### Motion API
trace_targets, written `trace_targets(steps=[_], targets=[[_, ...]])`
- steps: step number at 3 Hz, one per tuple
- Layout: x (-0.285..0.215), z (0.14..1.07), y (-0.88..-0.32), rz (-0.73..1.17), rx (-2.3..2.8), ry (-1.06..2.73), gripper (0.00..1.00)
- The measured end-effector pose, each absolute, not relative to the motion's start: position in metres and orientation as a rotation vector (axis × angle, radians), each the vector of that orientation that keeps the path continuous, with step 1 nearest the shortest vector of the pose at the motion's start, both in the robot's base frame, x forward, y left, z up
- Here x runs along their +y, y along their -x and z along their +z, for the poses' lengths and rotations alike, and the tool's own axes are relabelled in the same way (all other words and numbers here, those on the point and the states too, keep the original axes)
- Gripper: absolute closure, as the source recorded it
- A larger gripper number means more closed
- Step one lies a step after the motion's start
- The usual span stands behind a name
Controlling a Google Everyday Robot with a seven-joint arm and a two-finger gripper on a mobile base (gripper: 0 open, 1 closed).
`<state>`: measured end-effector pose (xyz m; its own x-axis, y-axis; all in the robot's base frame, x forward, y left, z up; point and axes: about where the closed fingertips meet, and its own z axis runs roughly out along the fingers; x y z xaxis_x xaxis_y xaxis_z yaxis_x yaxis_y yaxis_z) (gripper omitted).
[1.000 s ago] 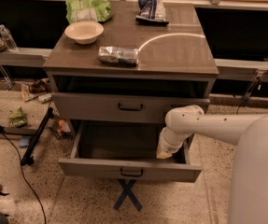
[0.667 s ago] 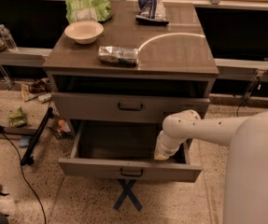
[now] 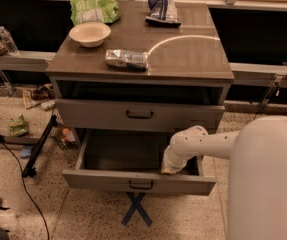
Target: Open middle drawer
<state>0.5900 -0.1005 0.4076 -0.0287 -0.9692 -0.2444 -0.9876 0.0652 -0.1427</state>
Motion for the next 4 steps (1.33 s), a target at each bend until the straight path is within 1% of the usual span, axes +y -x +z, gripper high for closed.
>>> trace_targets(steps=[1,2,4], targets=[[-0.097,0.402,-0.583,0.133,2.078,1.979,1.0],[-0.097,0.408,-0.558,0.239,2.103,1.99,1.0],[-0.075,0.419,-0.49,0.555,2.137,1.975,1.0]])
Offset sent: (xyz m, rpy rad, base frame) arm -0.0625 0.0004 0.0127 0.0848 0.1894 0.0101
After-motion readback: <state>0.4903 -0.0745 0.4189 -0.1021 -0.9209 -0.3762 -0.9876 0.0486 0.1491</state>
